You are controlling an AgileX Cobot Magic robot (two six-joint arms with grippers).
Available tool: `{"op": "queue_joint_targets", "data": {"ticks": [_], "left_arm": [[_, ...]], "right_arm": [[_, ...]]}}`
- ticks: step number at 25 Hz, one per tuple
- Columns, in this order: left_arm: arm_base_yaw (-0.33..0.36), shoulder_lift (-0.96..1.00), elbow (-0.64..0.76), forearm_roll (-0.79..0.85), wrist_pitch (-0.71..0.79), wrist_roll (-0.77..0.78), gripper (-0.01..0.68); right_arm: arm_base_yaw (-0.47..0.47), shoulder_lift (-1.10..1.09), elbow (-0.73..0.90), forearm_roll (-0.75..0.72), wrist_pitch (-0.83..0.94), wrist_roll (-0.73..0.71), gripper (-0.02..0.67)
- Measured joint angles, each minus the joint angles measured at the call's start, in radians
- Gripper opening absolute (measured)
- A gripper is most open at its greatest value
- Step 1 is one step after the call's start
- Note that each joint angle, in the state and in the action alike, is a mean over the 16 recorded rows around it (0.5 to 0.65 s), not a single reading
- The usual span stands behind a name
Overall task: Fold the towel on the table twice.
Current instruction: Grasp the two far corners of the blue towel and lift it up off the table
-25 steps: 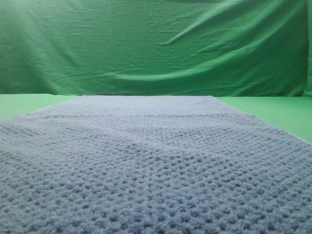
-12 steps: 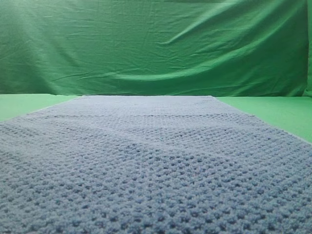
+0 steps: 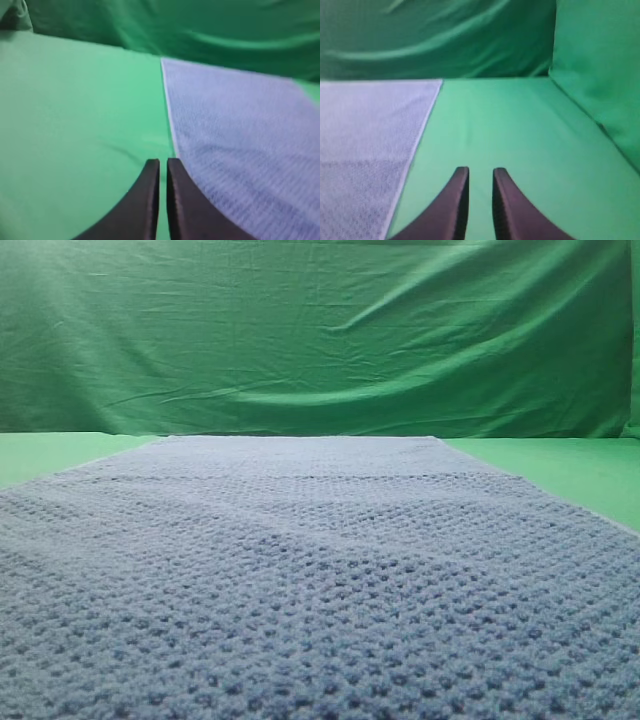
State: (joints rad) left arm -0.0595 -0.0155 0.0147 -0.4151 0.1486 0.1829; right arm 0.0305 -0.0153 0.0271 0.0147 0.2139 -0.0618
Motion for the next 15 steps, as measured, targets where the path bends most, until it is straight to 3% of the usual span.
{"op": "queue_joint_targets", "data": {"ticks": [8, 15], "left_arm": [[0.0, 0.0, -0.011, -0.11, -0.173, -0.002, 0.07], [0.0, 0.013, -0.124, -0.113, -0.081, -0.004, 0.07]], "right_arm": [[0.0, 0.0, -0.002, 0.027, -0.183, 0.024, 0.1], [0.0, 0.008, -0.086, 0.031, -0.073, 0.082, 0.1]]}}
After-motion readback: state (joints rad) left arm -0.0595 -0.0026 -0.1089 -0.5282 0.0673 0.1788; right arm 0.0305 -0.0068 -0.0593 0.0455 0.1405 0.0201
